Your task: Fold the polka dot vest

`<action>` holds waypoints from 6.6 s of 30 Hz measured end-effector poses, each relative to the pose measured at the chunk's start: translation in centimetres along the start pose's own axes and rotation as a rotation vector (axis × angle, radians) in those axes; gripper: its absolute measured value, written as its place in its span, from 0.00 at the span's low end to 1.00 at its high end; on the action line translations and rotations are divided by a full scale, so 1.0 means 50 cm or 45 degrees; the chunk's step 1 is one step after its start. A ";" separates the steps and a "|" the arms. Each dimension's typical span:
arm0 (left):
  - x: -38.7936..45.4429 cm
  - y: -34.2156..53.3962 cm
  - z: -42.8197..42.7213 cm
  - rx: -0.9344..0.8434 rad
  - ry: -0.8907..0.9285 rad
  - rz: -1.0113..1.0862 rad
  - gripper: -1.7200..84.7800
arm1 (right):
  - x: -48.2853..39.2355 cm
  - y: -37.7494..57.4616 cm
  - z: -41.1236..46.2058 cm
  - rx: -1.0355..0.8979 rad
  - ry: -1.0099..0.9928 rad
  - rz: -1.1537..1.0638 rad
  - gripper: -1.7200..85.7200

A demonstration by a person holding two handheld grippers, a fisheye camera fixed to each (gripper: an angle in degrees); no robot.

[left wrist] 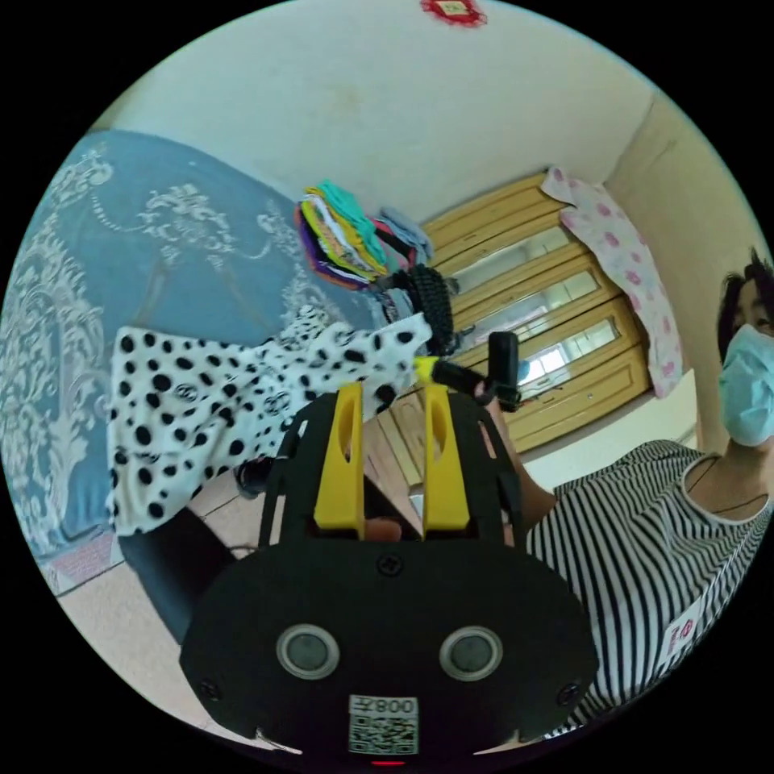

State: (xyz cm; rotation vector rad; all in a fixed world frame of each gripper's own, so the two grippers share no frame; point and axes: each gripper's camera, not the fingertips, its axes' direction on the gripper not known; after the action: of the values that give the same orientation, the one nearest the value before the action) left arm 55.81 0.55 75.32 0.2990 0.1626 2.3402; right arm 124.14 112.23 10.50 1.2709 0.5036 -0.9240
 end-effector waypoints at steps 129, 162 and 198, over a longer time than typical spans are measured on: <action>1.467 -1.314 -1.458 0.982 -0.177 1.295 0.03 | -0.111 0.743 -2.057 1.251 0.159 -1.286 0.05; 0.202 -2.034 -1.134 0.669 -0.627 0.414 0.04 | 0.292 -0.702 -1.107 0.550 0.559 -0.550 0.05; -0.737 -0.540 -0.757 0.029 -0.539 -0.646 0.11 | 0.559 -0.431 -0.085 -0.379 0.415 0.393 0.09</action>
State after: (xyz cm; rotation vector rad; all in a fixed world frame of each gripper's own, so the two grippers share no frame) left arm 89.47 -7.58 27.15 0.6716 0.0482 1.7328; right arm 123.01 107.31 -24.67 1.1867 0.6514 -0.3677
